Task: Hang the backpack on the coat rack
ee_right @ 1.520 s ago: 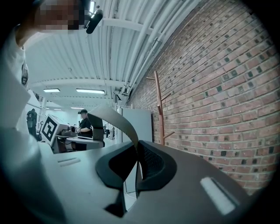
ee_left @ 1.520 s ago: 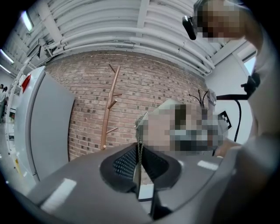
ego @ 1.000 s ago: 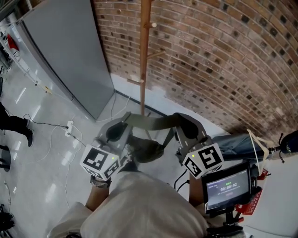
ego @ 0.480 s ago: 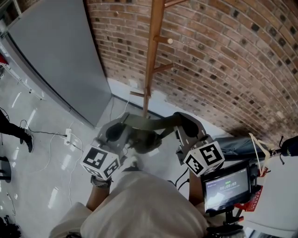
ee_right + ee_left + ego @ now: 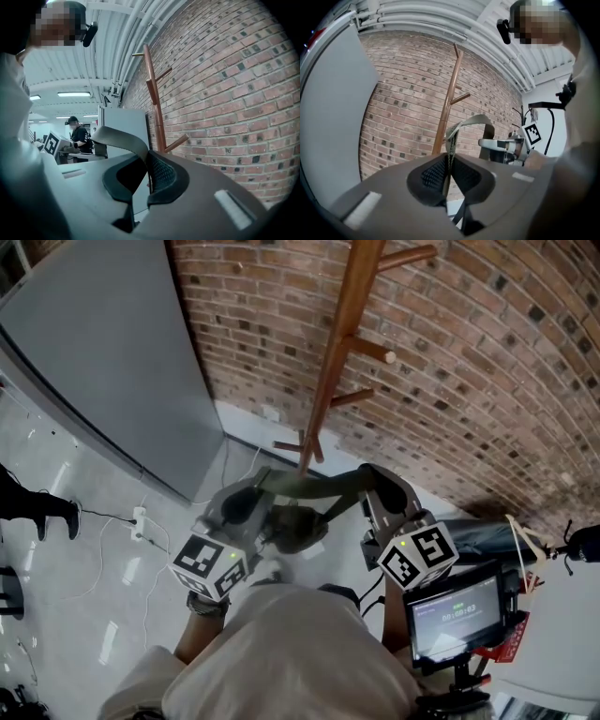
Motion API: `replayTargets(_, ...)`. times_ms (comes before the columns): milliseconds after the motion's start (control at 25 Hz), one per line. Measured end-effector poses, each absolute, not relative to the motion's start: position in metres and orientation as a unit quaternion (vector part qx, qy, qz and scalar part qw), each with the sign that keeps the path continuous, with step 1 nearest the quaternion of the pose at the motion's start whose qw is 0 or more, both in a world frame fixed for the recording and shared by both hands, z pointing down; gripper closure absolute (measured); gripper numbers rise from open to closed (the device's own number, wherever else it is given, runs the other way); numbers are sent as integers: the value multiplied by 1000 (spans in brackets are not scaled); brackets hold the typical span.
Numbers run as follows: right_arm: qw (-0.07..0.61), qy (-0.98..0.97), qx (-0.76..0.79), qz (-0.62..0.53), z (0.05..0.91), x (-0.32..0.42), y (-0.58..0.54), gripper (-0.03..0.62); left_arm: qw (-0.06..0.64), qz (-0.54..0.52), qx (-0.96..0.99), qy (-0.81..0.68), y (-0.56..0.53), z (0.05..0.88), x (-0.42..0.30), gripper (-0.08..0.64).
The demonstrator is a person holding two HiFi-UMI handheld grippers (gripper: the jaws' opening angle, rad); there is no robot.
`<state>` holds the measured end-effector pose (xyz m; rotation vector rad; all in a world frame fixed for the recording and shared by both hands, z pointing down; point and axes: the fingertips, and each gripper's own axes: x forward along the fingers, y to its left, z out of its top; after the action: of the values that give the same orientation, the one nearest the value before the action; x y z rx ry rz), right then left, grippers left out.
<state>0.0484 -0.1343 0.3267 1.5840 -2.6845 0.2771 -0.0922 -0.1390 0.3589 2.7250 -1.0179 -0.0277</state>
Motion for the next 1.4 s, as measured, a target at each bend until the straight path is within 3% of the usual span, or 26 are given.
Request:
replayTargets(720,31,-872,471,131,368,65,-174,586,220,-17,904,-367,-169,404,-73,543)
replayTargets(1400,51,-880,436,180,413,69,-213,586,246,25,887,-391,-201,452,-61,543)
